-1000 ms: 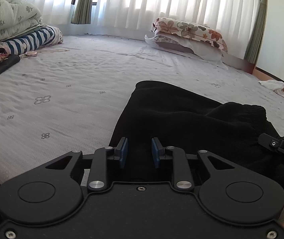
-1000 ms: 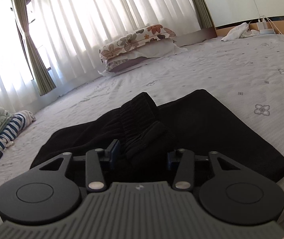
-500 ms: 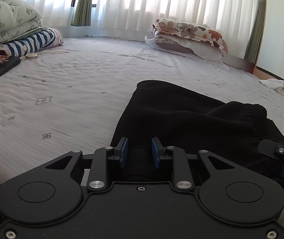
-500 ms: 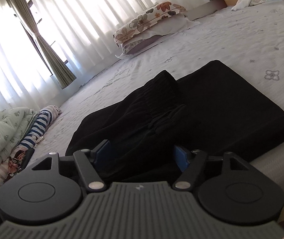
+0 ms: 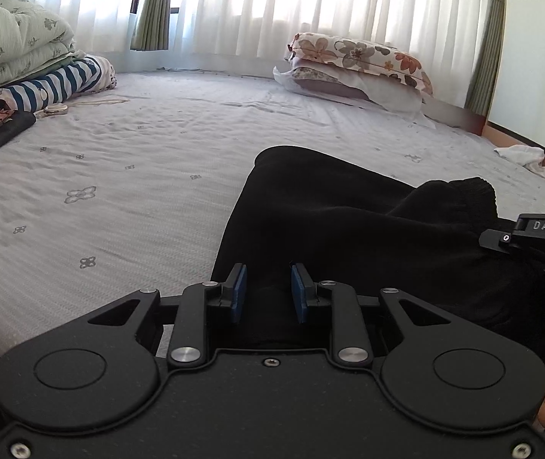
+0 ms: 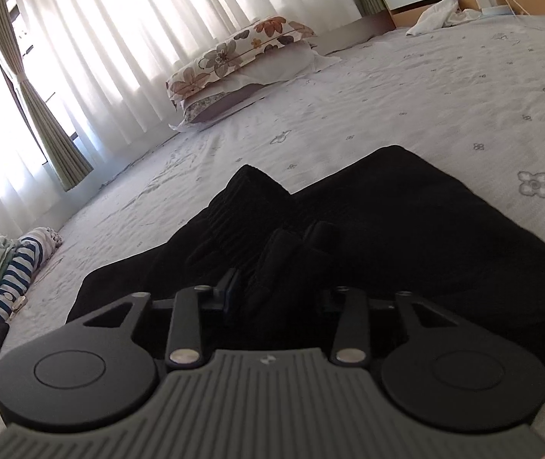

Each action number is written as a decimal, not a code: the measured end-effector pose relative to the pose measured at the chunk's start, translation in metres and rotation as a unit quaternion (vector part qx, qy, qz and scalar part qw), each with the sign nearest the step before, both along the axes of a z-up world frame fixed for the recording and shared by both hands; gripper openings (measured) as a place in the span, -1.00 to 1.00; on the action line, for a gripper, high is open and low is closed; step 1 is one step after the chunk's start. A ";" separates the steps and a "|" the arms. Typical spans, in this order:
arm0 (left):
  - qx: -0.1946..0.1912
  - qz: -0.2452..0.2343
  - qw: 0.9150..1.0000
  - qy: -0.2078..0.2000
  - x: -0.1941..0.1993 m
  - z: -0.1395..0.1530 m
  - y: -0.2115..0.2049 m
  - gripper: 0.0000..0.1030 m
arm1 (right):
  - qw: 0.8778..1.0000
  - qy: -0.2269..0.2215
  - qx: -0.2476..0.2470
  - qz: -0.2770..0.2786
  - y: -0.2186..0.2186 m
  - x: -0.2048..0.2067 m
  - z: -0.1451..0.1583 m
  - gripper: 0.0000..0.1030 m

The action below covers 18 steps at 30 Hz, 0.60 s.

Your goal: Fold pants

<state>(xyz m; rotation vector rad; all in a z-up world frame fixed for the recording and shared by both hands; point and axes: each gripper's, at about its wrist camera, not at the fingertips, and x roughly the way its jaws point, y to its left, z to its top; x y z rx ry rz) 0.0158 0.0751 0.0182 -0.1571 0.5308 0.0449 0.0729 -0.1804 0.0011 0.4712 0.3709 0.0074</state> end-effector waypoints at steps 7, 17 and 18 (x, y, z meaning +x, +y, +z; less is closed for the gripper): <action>0.008 -0.007 1.000 -0.019 -0.008 0.016 -0.007 -0.38 | 0.995 -0.041 -0.091 -0.005 0.008 -0.030 0.009 -0.40; 0.026 -0.064 0.997 -0.034 -0.014 0.024 -0.047 -0.32 | 0.974 -0.065 -0.201 -0.086 -0.015 -0.057 0.010 -0.44; 0.028 -0.067 0.997 -0.031 -0.014 0.023 -0.050 -0.32 | 0.973 -0.060 -0.201 -0.092 -0.020 -0.057 0.008 -0.44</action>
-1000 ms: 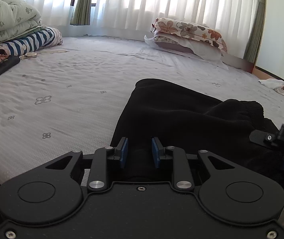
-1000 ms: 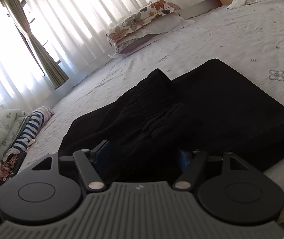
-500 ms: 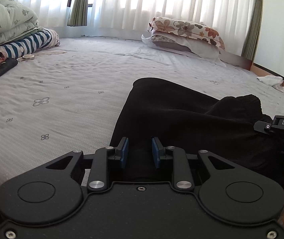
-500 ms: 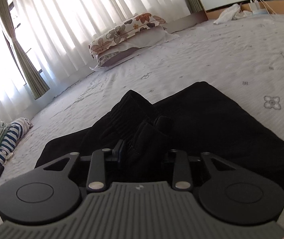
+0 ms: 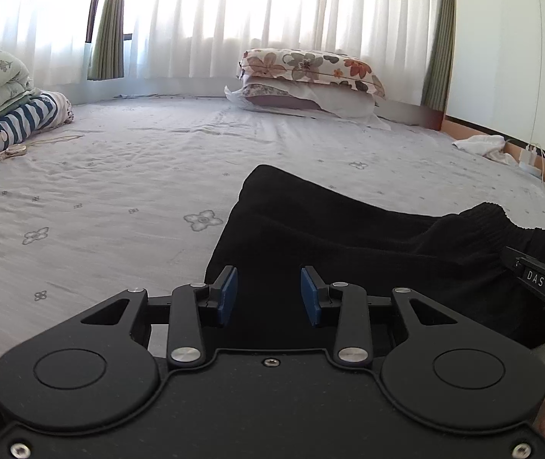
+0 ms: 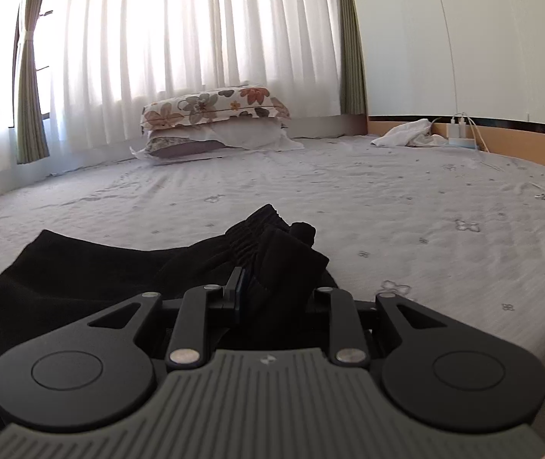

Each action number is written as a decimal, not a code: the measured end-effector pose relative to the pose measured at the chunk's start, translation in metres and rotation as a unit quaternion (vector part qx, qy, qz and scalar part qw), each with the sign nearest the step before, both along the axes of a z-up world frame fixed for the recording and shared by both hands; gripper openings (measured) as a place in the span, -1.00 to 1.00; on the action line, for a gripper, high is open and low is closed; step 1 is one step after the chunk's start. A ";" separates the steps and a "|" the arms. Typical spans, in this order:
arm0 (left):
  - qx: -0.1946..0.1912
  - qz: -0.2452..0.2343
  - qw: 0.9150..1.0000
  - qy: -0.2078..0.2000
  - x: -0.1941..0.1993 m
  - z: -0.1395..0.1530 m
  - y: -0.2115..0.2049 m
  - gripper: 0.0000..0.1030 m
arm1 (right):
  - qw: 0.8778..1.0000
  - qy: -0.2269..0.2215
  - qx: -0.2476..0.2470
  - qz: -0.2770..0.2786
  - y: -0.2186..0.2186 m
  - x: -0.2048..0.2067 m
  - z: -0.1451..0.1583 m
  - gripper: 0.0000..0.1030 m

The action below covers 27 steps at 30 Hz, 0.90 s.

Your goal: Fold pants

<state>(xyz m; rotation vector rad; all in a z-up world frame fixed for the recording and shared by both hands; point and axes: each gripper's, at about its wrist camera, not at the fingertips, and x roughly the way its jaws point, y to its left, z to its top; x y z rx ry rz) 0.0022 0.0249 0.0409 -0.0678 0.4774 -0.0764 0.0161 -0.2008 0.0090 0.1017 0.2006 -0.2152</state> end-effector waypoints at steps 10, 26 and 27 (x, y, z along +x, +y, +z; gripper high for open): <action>0.043 -0.002 0.999 0.024 0.003 -0.021 -0.015 -0.31 | 1.000 0.016 0.018 0.000 -0.030 -0.003 -0.024 -0.32; 0.060 -0.006 0.998 0.032 -0.029 -0.022 -0.010 -0.29 | 0.999 -0.028 0.003 -0.014 -0.030 -0.043 -0.005 0.65; 0.057 -0.005 0.998 0.033 -0.030 -0.022 -0.009 -0.29 | 0.999 -0.036 0.000 -0.010 -0.028 -0.047 -0.002 0.65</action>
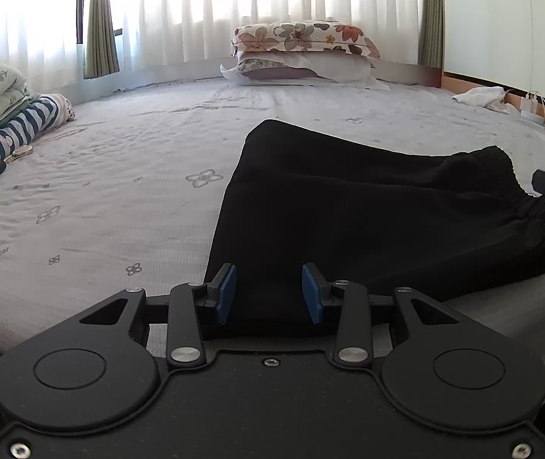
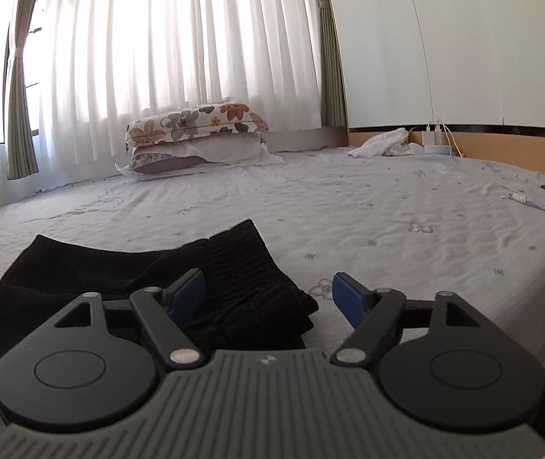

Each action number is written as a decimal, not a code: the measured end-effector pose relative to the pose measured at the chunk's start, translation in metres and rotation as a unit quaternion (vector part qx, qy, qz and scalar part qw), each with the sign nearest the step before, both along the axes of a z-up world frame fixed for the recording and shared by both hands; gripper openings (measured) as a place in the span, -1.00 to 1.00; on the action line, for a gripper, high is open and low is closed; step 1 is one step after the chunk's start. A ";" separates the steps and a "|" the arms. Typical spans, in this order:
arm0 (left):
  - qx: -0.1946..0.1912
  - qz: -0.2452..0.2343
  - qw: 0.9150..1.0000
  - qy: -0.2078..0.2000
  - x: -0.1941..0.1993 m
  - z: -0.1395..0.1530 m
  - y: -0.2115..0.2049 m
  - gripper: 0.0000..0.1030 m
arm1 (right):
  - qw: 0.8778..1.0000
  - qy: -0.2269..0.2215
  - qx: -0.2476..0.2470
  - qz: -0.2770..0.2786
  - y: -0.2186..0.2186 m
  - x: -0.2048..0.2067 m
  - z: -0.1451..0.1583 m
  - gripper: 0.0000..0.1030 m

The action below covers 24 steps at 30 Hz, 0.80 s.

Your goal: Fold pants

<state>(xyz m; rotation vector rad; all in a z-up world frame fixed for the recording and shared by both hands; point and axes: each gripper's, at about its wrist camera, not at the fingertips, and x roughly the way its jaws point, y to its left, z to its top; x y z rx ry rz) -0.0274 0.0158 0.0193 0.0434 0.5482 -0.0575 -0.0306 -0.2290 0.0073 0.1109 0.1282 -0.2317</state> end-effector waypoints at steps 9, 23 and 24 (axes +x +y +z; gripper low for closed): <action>-0.002 0.004 1.000 -0.001 -0.003 0.000 0.000 -0.29 | 0.992 -0.016 -0.015 0.121 0.031 0.005 0.016 0.57; -0.042 -0.011 0.999 0.005 0.008 0.024 0.012 -0.75 | 0.987 0.083 -0.058 0.127 0.047 0.032 -0.023 0.19; -0.052 -0.023 0.998 0.002 0.015 0.032 0.014 -0.82 | 0.987 0.083 -0.056 0.128 0.046 0.032 -0.023 0.19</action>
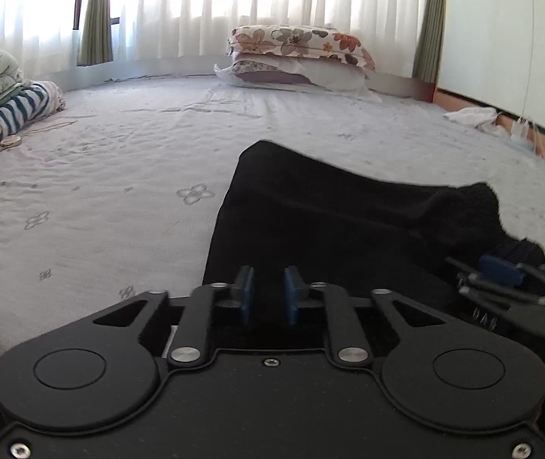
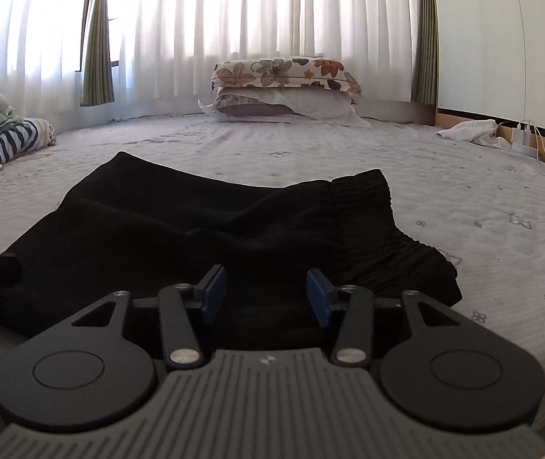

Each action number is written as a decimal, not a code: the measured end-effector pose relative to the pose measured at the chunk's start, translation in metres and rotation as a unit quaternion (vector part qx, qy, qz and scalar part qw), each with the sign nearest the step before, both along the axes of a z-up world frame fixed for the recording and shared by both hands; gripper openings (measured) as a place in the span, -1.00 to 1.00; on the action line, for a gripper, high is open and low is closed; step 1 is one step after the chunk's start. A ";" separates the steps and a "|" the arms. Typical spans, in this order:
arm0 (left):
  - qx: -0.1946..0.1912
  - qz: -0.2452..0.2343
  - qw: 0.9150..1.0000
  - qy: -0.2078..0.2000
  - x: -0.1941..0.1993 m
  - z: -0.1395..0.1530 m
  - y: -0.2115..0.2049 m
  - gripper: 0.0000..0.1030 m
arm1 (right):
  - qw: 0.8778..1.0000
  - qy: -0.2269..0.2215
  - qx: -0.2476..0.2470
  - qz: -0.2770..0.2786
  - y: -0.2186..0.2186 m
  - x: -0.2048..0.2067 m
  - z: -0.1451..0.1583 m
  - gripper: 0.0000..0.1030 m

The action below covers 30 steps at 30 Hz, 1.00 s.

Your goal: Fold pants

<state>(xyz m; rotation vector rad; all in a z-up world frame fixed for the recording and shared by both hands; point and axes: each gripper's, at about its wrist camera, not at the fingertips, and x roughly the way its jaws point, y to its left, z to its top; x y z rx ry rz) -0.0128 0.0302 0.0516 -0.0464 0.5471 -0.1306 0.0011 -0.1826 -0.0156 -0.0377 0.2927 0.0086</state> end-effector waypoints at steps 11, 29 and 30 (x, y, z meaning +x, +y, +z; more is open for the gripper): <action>-0.025 -0.046 0.996 0.075 0.133 0.001 -0.020 -0.83 | 1.000 0.001 -0.001 0.005 -0.002 -0.001 0.001 0.20; -0.036 0.040 0.997 0.046 0.213 0.015 0.020 0.05 | 0.996 0.011 0.058 0.065 -0.032 -0.001 0.031 0.63; -0.027 0.035 0.998 0.038 0.208 0.017 0.021 0.08 | 0.996 0.003 0.067 0.066 -0.039 -0.001 0.040 0.65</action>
